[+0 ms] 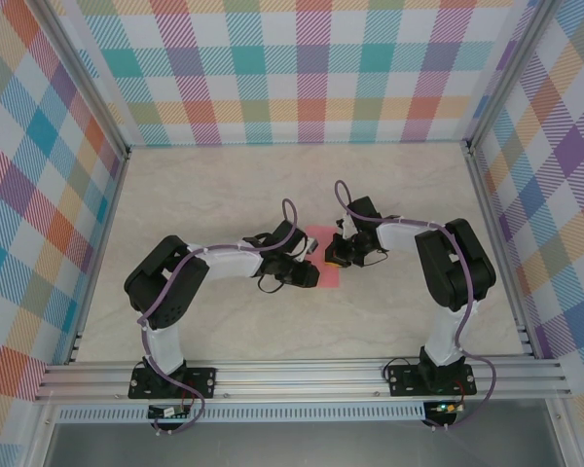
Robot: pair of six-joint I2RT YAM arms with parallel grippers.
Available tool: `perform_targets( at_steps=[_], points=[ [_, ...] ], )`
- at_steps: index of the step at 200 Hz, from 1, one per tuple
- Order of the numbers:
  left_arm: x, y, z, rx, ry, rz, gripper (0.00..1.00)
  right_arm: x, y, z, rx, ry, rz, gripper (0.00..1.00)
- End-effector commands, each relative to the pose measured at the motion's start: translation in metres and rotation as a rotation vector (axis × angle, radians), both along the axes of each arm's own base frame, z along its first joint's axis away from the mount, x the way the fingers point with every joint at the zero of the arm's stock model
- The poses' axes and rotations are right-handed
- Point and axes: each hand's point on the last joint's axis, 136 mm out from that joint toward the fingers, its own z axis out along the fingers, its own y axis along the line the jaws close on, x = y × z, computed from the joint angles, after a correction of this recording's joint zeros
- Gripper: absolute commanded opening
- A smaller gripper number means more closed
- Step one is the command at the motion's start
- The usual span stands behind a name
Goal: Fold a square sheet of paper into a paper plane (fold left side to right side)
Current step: Fold the triangle a second time at the center of the table.
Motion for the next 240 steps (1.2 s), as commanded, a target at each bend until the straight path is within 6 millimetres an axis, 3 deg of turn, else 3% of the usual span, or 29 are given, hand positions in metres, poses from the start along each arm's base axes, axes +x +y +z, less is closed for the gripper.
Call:
perform_targets(
  at_steps=[1,35,67,97,124,162,240],
  points=[
    [-0.008,0.021,-0.018,0.081,0.032,0.038,0.26,-0.005,-0.007,-0.011,-0.061,0.02,0.017,0.05],
    [-0.013,0.029,-0.02,0.101,0.035,0.049,0.19,-0.002,-0.006,-0.003,-0.05,-0.005,0.026,0.05],
    [-0.018,0.031,-0.025,0.088,0.05,0.059,0.07,0.005,0.005,0.033,0.042,-0.093,0.068,0.0],
    [-0.019,0.032,-0.025,0.084,0.05,0.06,0.03,-0.01,0.019,0.049,0.097,-0.097,0.128,0.0],
    [-0.019,0.033,-0.025,0.085,0.048,0.06,0.03,-0.027,0.034,0.037,0.103,-0.06,0.156,0.0],
    [-0.019,0.033,-0.025,0.087,0.045,0.063,0.02,-0.032,0.038,0.018,0.084,-0.025,0.148,0.0],
    [-0.018,0.04,-0.03,0.131,0.054,0.092,0.01,-0.035,0.025,-0.011,-0.025,-0.009,0.17,0.0]
  ],
)
